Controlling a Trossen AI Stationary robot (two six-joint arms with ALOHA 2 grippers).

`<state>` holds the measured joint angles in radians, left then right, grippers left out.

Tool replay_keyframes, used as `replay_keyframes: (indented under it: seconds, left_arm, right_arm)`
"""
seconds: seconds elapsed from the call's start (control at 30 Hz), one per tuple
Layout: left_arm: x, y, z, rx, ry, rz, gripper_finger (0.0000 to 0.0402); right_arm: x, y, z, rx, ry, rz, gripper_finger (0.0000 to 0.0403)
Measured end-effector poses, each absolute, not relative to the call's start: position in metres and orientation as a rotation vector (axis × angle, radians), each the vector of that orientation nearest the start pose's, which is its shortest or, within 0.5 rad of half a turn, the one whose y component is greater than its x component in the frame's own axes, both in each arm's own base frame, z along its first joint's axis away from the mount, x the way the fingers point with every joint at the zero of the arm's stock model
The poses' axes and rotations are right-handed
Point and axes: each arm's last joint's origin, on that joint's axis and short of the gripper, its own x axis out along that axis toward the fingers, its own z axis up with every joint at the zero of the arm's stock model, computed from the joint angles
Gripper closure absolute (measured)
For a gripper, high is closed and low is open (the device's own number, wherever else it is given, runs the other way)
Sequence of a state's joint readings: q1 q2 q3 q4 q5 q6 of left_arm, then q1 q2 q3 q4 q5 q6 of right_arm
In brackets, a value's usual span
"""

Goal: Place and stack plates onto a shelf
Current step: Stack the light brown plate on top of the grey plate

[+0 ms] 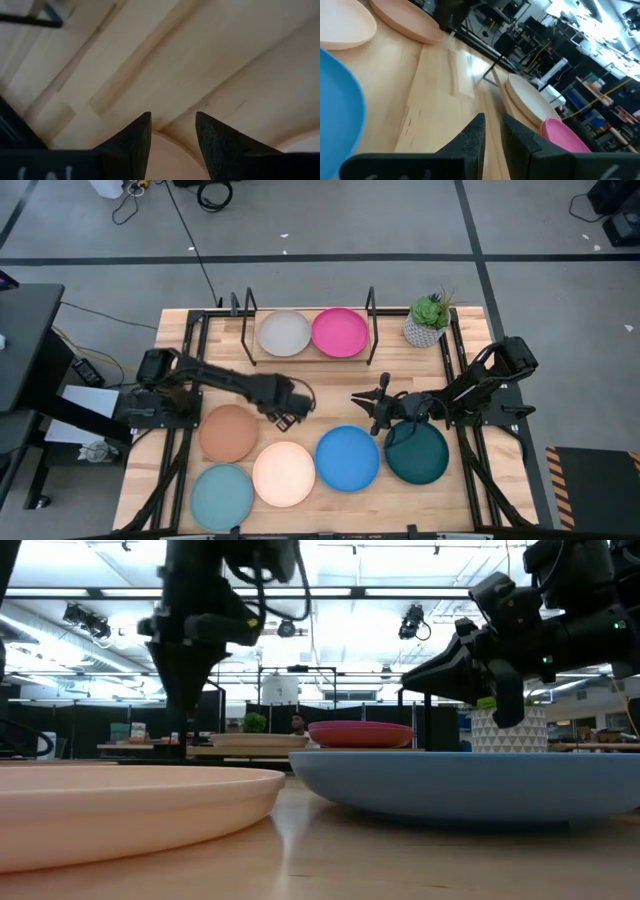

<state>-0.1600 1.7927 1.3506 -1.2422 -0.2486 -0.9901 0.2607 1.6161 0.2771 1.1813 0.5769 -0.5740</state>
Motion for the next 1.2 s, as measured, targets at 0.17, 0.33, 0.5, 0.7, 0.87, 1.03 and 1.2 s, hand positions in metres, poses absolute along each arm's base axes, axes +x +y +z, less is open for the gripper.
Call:
replay_keyframes:
  seconds: [0.17,0.33,0.5,0.7,0.87,1.03,1.2]
  left_arm:
    - [0.302,-0.072,0.200,-0.487,1.388,0.879,0.0240]
    - [0.284,-0.090,0.174,-0.587,1.459,0.900,0.0240]
    - [0.278,-0.091,0.156,-0.663,1.438,0.896,0.0239]
    - [0.272,-0.085,0.138,-0.738,1.462,0.851,0.0240]
    - [0.272,-0.085,0.137,-0.733,1.469,0.829,0.0266]
    - [0.282,-0.086,0.146,-0.692,1.472,0.754,0.0313]
    - [0.285,-0.086,0.151,-0.662,1.482,0.709,0.0374]
  right_arm:
    - [0.234,0.047,0.128,-0.636,0.227,-0.234,0.0338]
    - [0.234,0.047,0.128,-0.642,0.222,-0.231,0.0338]
    - [0.234,0.048,0.129,-0.645,0.204,-0.205,0.0338]
    - [0.235,0.047,0.129,-0.656,0.202,-0.196,0.0338]
    - [0.235,0.047,0.130,-0.655,0.199,-0.197,0.0338]
    - [0.235,0.046,0.130,-0.646,0.184,-0.166,0.0338]
    - [0.236,0.046,0.130,-0.637,0.183,-0.159,0.0338]
